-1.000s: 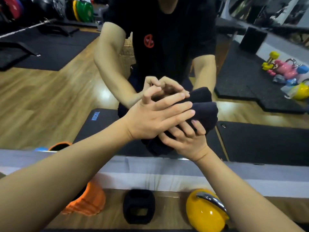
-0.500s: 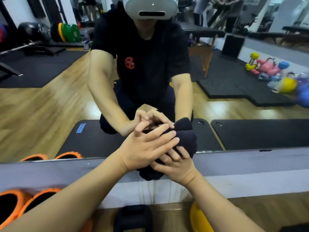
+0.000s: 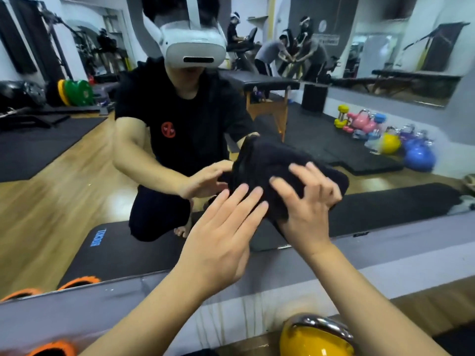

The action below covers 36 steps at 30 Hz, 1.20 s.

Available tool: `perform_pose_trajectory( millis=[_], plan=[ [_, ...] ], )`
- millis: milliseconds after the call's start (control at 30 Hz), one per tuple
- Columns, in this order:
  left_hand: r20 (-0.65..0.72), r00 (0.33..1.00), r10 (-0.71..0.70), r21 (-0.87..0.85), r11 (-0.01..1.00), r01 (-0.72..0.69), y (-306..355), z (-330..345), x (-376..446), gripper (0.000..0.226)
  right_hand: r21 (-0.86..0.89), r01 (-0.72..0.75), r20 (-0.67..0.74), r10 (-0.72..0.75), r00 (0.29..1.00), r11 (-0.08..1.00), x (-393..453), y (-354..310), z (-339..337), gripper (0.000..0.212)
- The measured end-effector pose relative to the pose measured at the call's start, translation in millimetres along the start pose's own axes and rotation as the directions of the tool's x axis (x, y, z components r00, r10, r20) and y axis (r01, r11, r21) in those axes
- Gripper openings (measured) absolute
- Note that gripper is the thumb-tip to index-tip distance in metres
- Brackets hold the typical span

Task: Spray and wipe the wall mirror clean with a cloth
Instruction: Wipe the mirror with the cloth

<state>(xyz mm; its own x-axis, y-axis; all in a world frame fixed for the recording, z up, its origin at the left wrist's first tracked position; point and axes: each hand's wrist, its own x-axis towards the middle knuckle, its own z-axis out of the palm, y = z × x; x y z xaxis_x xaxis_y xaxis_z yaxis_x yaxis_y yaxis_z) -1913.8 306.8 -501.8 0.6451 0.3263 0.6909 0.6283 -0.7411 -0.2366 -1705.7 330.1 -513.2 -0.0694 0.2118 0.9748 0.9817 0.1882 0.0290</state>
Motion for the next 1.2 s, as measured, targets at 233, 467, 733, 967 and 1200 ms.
perform_pose_trajectory(
  millis=[233, 467, 733, 967, 1200],
  plan=[
    [-0.251, 0.959, -0.134, -0.182, 0.979, 0.090, 9, -36, 53, 0.041, 0.067, -0.303, -0.109, 0.309, 0.945, 0.951, 59, -22, 2, 0.058],
    [-0.142, 0.988, 0.065, 0.056, 0.997, -0.057, -7, -36, 41, 0.040, -0.095, 0.219, 0.191, -0.198, 0.961, 0.971, -97, 10, 11, 0.048],
    [-0.057, 0.979, 0.196, 0.366, 0.917, -0.162, -15, -59, 120, 0.069, -0.008, -0.246, 0.052, 0.246, 0.968, 0.969, 35, 68, -30, 0.064],
    [-0.169, 0.947, 0.274, 0.471, 0.866, -0.166, -30, -96, 239, 0.064, 0.100, -0.586, -0.137, 0.595, 0.792, 0.804, 148, 52, -32, 0.074],
    [-0.013, 0.896, 0.445, 0.603, 0.718, -0.348, -70, -87, 251, 0.060, -0.101, -0.211, 0.121, 0.223, 0.967, 0.972, -70, 27, 18, 0.120]
  ],
)
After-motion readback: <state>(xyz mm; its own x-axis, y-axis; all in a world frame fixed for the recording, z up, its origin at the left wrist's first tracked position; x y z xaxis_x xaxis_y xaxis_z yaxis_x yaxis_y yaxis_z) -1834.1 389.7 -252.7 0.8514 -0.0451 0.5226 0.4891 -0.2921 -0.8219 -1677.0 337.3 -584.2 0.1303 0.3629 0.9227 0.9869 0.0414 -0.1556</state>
